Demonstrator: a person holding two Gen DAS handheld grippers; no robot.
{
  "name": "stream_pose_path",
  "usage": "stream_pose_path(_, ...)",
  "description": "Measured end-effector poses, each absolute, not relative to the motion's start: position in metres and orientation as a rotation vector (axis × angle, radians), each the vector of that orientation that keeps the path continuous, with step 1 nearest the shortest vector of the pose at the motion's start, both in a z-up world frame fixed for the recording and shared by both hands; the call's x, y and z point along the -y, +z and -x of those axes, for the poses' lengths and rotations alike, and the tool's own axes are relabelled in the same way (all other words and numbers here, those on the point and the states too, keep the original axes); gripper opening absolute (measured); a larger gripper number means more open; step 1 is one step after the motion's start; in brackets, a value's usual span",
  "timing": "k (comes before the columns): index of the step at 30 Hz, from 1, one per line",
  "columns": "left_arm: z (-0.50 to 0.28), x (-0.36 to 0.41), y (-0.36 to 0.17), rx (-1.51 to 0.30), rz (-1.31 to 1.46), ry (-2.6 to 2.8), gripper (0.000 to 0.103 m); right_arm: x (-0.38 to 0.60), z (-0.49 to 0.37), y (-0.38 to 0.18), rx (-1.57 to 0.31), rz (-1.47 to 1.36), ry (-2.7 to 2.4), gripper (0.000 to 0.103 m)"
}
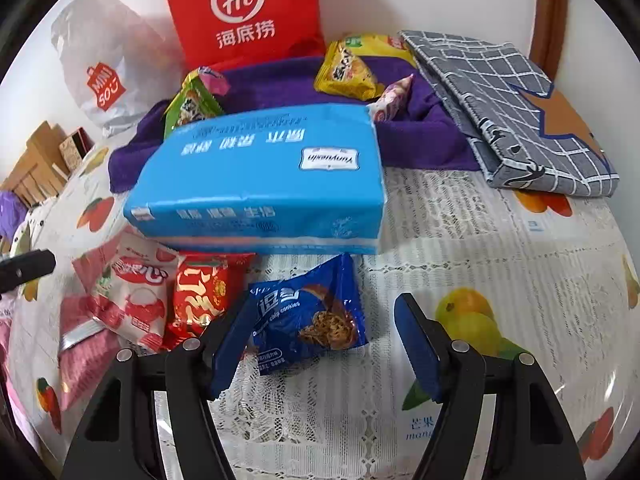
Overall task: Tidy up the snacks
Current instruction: 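Grasp the blue chip-cookie packet with the right tool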
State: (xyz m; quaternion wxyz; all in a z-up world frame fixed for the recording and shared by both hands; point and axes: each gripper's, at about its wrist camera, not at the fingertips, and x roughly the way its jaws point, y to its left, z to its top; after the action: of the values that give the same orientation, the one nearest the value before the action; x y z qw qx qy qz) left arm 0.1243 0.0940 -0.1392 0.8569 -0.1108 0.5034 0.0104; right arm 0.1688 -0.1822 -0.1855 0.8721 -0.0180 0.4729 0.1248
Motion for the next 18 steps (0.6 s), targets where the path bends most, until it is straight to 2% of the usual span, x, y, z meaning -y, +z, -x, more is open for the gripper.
stream_pose_path(11,-0.118,-0.092,-0.141,-1.061,0.234,0.004,0.082,0.174,-0.173,-0.193,-0.972,0.118,0.277,0.076)
stream_pose_path(12,-0.117,-0.091,-0.14,-1.059,0.235,0.0,0.082,0.174,-0.173,-0.192,-0.969,0.122,0.272,0.072)
stream_pose_path(13,-0.116,-0.09,-0.139,-1.057,0.232,-0.004,0.082,0.174,-0.172,-0.191,-0.962,0.127,0.269,0.057)
stream_pose_path(18,-0.113,-0.08,-0.133,-1.041,0.214,-0.042,0.082,0.187,-0.166,-0.186,-0.958,0.084,0.264,0.049)
